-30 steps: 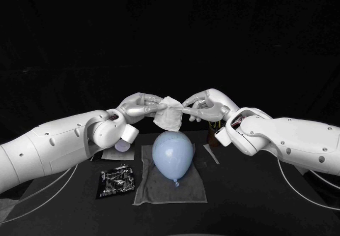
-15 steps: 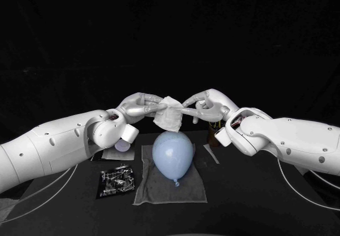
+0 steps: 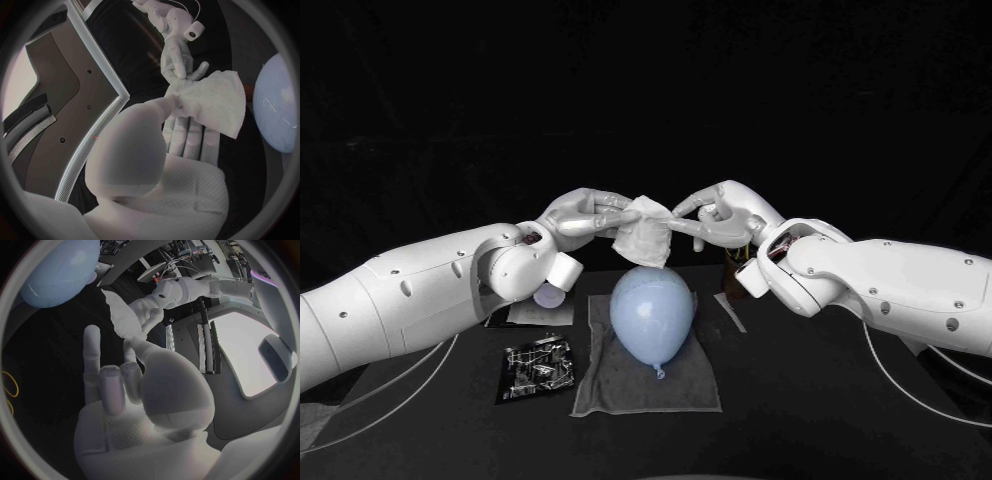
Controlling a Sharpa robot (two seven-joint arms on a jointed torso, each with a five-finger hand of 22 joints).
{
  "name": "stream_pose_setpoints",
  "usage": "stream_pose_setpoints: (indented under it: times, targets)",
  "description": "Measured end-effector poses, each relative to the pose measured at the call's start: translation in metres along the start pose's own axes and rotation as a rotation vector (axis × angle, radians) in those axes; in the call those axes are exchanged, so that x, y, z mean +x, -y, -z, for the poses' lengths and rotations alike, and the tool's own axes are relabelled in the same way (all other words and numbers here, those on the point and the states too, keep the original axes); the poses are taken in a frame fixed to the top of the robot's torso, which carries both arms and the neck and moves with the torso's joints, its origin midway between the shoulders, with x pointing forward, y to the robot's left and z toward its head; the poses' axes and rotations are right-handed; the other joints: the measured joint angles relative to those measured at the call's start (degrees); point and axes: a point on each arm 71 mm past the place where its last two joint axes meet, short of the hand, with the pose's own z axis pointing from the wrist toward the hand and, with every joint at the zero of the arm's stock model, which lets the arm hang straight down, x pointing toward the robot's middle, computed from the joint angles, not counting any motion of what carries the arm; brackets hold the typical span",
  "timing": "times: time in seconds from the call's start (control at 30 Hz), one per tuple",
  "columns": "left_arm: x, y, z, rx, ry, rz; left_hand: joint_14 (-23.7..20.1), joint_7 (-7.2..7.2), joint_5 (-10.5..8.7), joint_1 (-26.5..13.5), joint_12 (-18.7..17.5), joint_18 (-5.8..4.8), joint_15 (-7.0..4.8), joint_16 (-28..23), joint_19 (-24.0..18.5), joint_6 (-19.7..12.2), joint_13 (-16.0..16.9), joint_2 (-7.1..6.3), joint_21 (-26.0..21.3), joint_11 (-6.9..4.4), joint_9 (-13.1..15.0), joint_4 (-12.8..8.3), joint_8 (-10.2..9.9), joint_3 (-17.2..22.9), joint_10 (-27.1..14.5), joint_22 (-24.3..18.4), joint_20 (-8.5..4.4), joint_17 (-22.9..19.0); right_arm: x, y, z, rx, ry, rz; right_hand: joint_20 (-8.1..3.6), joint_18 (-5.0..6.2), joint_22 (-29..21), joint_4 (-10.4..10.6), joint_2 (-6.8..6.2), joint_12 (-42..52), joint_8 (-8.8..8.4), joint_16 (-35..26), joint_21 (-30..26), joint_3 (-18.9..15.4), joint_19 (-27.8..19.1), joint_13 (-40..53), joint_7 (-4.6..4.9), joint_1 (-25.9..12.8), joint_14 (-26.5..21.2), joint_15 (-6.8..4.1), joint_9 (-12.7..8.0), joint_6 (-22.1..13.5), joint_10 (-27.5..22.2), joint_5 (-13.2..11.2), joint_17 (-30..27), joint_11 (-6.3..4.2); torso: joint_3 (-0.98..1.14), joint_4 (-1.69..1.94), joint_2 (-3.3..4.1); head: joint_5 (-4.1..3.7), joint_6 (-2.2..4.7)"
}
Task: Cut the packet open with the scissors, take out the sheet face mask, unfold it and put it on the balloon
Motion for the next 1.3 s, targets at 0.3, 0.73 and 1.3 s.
stream_pose_setpoints:
  times: [0.3,0.73,1.3]
  targets:
    - [0.0,0.0,0.0,0.0,0.0,0.0,0.13,-0.01,0.0,-0.02,0.0,-0.01,-0.12,0.0,0.0,-0.02,-0.01,0.01,0.0,0.0,0.01,-0.17,-0.02,0.17,0.0,0.0,0.0,0.01,0.0,-0.001,0.0,-0.005,0.0,0.001,-0.71,-0.08,0.95,-0.42,1.48,1.4,1.1,0.8,1.32,1.54,0.3,-0.17,-0.4,0.12,0.3,-0.3,0.49,0.8,0.43,-0.14,-0.2,-0.25,0.0,-0.02,0.01,0.05,-0.09]
    - [-0.006,-0.001,0.001,-0.003,0.015,-0.006,0.22,-0.02,-0.01,-0.25,0.0,-0.03,-0.21,0.0,0.0,-0.03,-0.01,0.21,0.0,0.0,0.12,-0.24,-0.22,0.24,0.0,0.0,0.0,0.07,0.003,-0.007,0.007,-0.021,-0.011,-0.023,-0.7,-0.17,1.21,-0.58,1.77,1.4,1.66,0.8,1.55,1.7,0.3,-0.16,-0.64,0.14,0.3,-0.3,0.85,1.03,0.62,-0.35,-0.18,-0.44,0.03,-0.03,0.01,0.24,-0.32]
    - [-0.005,-0.001,-0.001,-0.004,0.014,-0.009,0.21,0.02,-0.16,-0.32,0.0,-0.05,-0.2,0.0,0.0,-0.17,-0.02,0.14,0.0,0.0,0.1,-0.24,0.01,0.24,0.0,0.0,0.0,0.06,0.018,-0.021,0.01,-0.028,-0.053,-0.107,-0.91,-0.24,1.39,-0.49,2.01,1.4,1.65,0.65,1.54,1.79,0.09,-0.16,-0.64,-0.11,0.5,-0.51,1.17,1.02,0.71,-0.47,-0.14,-0.55,0.03,-0.03,0.01,0.15,-0.52]
